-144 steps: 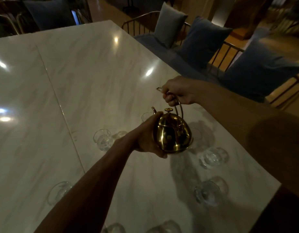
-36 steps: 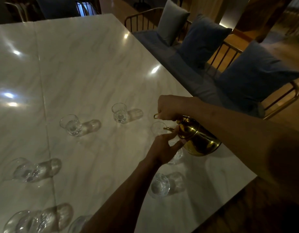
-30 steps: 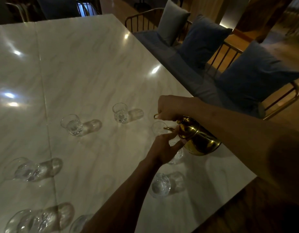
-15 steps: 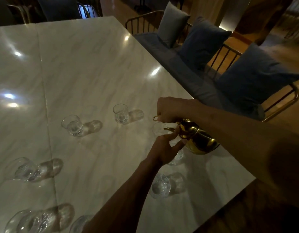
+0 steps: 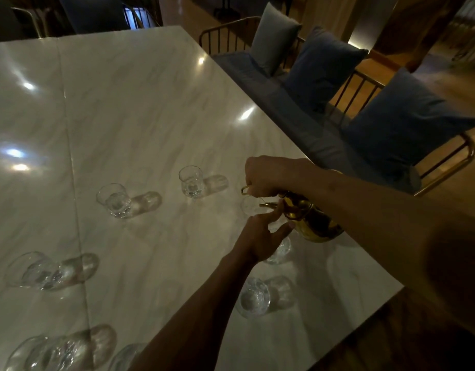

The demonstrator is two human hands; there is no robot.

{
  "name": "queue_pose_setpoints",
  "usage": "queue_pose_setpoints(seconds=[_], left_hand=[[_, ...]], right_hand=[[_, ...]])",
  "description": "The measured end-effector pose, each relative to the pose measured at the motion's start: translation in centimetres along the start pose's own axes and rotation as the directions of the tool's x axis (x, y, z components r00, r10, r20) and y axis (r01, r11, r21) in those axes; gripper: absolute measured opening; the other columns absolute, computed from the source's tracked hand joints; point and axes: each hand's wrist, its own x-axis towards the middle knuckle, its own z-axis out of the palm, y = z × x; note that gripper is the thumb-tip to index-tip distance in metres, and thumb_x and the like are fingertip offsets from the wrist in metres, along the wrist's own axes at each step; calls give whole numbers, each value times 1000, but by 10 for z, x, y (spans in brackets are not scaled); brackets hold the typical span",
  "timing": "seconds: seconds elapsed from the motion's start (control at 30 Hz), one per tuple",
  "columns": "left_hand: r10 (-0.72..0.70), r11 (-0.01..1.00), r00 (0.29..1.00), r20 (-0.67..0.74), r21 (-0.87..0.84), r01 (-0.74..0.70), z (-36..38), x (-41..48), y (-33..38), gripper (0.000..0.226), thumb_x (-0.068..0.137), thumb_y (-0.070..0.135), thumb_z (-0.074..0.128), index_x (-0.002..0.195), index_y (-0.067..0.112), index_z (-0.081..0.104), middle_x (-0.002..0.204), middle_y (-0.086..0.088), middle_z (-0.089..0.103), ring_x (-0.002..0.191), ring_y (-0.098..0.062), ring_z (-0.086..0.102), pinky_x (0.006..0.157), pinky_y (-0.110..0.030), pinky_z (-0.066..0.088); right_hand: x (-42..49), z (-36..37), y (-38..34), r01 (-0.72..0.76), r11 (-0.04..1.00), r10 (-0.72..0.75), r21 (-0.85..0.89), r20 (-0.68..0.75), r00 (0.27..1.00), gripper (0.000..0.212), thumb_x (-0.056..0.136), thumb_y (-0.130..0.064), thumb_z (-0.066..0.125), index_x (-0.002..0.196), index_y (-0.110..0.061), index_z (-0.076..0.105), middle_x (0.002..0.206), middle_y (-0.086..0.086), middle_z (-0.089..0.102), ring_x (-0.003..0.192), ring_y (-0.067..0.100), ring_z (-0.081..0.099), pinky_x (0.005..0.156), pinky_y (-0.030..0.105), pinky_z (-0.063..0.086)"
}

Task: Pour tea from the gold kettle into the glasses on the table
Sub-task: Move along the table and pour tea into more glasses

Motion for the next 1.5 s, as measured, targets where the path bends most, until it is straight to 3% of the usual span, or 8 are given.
queue_pose_setpoints(seconds=[0.17, 0.67, 0.8, 1.5], left_hand=[[-13, 1000, 1000, 8, 6, 13, 0, 4, -3, 51, 98, 40, 61, 144, 20, 55, 147, -4, 55, 136, -17, 51, 110, -39, 45], [-14, 999, 1000, 16, 29, 14, 2, 12, -9, 50, 98, 41, 61, 143, 19, 57, 144, -2, 59, 132, -15, 54, 102, -26, 42], [-10, 1000, 1000, 19, 29, 9, 2, 14, -10, 52, 98, 44, 60, 144, 21, 55, 145, 0, 58, 132, -12, 54, 102, -25, 43], [10, 999, 1000, 25, 43, -11, 3, 14, -7, 54, 98, 46, 58, 145, 20, 54, 147, -2, 55, 134, -16, 53, 105, -31, 44]], right_hand=[[3, -1, 1, -6, 1000, 6, -2, 0, 1000, 26, 93, -22, 61, 71, -13, 50, 72, 9, 61, 58, 19, 59, 69, 34, 57], [3, -3, 0, -4, 1000, 3, -20, -2, 1000, 35, 92, -16, 61, 65, -15, 41, 68, 8, 55, 55, 17, 55, 60, 27, 48], [3, -3, 1, -15, 1000, 14, -24, -19, 1000, 36, 92, -16, 61, 64, -15, 39, 66, 6, 53, 51, 14, 52, 52, 22, 42], [-1, -4, -1, -19, 999, 18, -46, -17, 1000, 32, 91, -12, 61, 67, -14, 40, 67, 6, 54, 52, 14, 53, 53, 24, 41]])
